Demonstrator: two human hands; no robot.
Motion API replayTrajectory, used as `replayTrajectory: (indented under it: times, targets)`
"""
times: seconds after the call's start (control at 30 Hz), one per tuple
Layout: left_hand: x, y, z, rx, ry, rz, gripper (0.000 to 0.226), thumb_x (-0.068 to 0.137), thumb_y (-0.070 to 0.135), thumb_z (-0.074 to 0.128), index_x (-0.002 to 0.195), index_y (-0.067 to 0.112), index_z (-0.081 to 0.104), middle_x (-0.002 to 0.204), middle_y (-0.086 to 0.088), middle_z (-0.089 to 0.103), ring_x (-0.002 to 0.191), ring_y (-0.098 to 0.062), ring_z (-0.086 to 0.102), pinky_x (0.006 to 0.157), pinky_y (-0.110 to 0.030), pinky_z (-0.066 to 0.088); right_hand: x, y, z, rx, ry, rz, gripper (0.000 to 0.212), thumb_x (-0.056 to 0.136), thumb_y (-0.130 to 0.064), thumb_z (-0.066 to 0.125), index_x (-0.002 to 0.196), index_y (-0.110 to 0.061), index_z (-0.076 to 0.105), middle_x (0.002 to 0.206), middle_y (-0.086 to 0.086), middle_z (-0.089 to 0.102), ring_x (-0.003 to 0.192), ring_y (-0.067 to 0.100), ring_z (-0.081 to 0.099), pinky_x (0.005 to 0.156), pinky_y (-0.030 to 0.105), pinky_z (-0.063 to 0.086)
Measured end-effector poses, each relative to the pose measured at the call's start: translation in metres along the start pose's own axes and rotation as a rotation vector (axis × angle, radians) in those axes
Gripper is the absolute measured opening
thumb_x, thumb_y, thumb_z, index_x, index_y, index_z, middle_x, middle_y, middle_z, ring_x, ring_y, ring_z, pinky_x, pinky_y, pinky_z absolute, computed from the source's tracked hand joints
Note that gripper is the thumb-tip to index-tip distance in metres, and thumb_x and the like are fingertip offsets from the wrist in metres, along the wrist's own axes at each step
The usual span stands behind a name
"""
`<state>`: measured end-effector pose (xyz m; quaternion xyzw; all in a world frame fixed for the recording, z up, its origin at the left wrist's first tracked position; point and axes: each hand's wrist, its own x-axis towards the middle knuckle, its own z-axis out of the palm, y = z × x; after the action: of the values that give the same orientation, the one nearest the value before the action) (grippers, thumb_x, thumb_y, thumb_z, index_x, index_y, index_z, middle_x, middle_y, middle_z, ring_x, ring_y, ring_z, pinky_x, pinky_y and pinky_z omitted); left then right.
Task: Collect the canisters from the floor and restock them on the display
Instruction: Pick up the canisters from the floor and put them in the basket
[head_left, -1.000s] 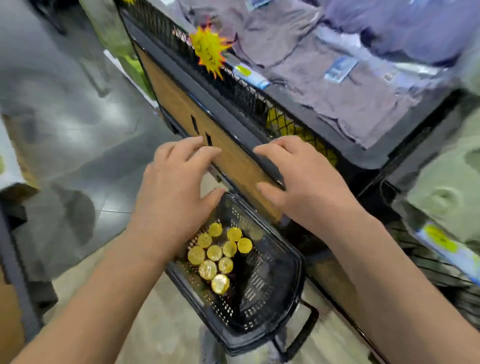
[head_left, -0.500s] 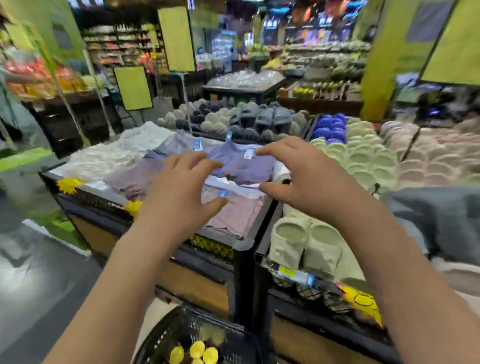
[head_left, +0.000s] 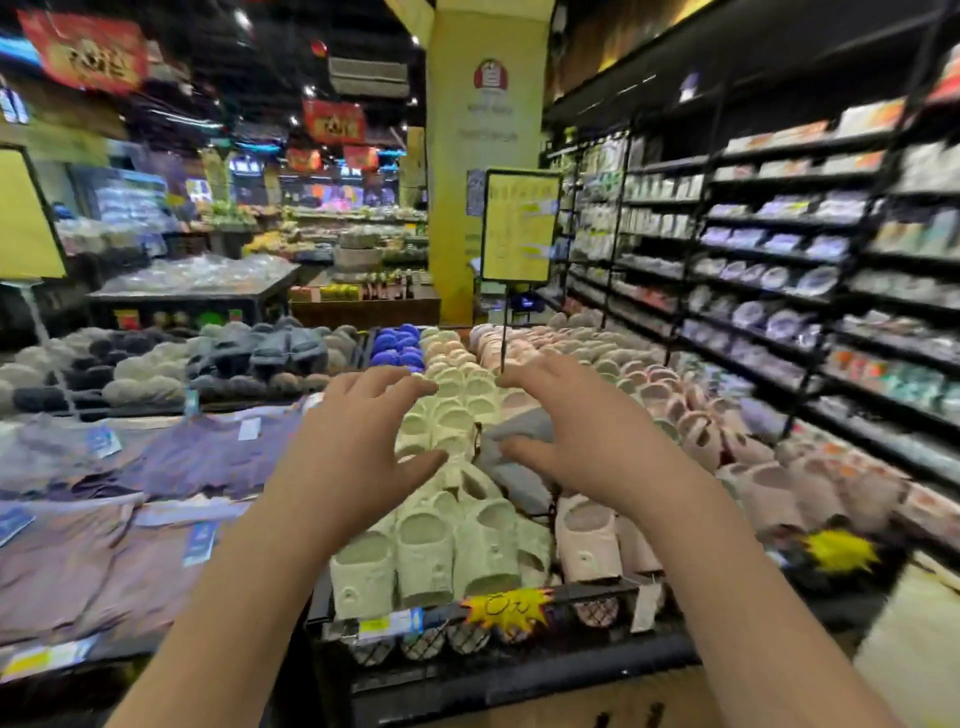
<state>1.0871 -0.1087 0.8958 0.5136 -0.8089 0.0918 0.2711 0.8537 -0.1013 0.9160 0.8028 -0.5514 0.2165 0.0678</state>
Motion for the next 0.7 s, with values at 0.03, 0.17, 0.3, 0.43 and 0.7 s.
replayTrajectory:
  times: [0.03, 0.17, 0.3, 0.43, 0.7]
  targets:
    - [0.006, 0.015, 0.004, -0.032, -0.005, 0.024, 0.064, 0.085, 0.055, 0.071, 0.141, 0.032, 0.052, 0.146, 0.005, 0.049, 0.132, -0.027, 0.042, 0.108, -0.042, 0.037, -0.012, 0.011, -0.009, -0.017, 0.004, 0.033, 0.062, 0.089, -0.051, 0.069, 0.145, -0.038, 0.044, 0.143, -0.01, 0.045, 0.13, 0.017, 0.046, 0.102, 0.042, 0.046]
    - [0.028, 0.08, 0.019, -0.172, -0.038, 0.121, 0.064, 0.085, 0.051, 0.071, 0.142, 0.037, 0.048, 0.148, 0.01, 0.045, 0.134, -0.022, 0.039, 0.11, -0.038, 0.036, -0.079, 0.064, -0.044, -0.104, 0.037, 0.134, 0.057, 0.093, -0.055, 0.062, 0.145, -0.043, 0.042, 0.141, -0.018, 0.043, 0.126, 0.01, 0.047, 0.095, 0.031, 0.046]
    - [0.046, 0.149, 0.04, -0.242, -0.049, 0.237, 0.065, 0.084, 0.052, 0.071, 0.143, 0.035, 0.049, 0.145, 0.009, 0.047, 0.133, -0.019, 0.039, 0.11, -0.037, 0.035, -0.16, 0.13, -0.072, -0.196, 0.005, 0.281, 0.057, 0.092, -0.067, 0.048, 0.145, -0.047, 0.039, 0.139, -0.024, 0.04, 0.124, 0.004, 0.048, 0.092, 0.032, 0.048]
    - [0.066, 0.23, 0.068, -0.22, -0.133, 0.337, 0.064, 0.085, 0.055, 0.068, 0.142, 0.035, 0.048, 0.146, 0.007, 0.044, 0.136, -0.021, 0.036, 0.112, -0.041, 0.035, -0.207, 0.185, -0.098, -0.179, 0.011, 0.414, 0.056, 0.091, -0.066, 0.056, 0.143, -0.049, 0.042, 0.136, -0.025, 0.043, 0.12, 0.002, 0.05, 0.088, 0.027, 0.048]
    - [0.091, 0.405, 0.132, -0.293, -0.224, 0.515, 0.069, 0.078, 0.07, 0.049, 0.137, 0.036, 0.053, 0.144, 0.01, 0.048, 0.133, -0.022, 0.041, 0.107, -0.044, 0.041, -0.297, 0.289, -0.141, -0.15, -0.002, 0.661, 0.055, 0.092, -0.06, 0.059, 0.142, -0.038, 0.047, 0.139, -0.011, 0.049, 0.127, 0.014, 0.048, 0.095, 0.035, 0.047]
